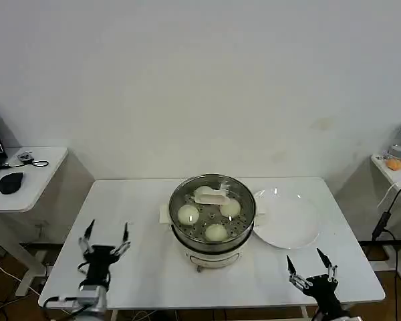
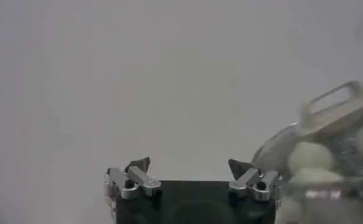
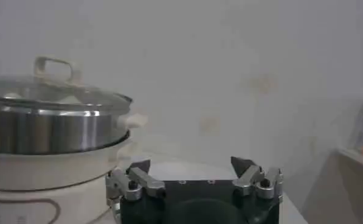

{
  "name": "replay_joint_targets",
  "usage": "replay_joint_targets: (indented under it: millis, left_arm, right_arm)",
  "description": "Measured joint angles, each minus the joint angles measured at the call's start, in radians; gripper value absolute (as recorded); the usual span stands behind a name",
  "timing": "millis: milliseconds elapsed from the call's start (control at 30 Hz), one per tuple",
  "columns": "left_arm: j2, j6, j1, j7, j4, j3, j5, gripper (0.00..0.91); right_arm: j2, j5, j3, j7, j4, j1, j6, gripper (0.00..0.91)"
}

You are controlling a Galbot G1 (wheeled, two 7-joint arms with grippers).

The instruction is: Take steamed baozi put them in steamer then cover it.

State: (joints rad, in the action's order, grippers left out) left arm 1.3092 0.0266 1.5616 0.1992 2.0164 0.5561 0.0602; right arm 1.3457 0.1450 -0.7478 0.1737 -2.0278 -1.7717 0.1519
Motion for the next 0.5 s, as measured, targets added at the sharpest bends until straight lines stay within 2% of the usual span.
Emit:
replay_joint_targets:
  millis: [500]
  left_arm:
    - [0.024,0.092,0.106,-0.01,-0.045,0.083,-0.168,0.907]
  right_arm:
    - [-0.004,0.005,0.045,0.004,-0.003,-0.03,0.001,0.907]
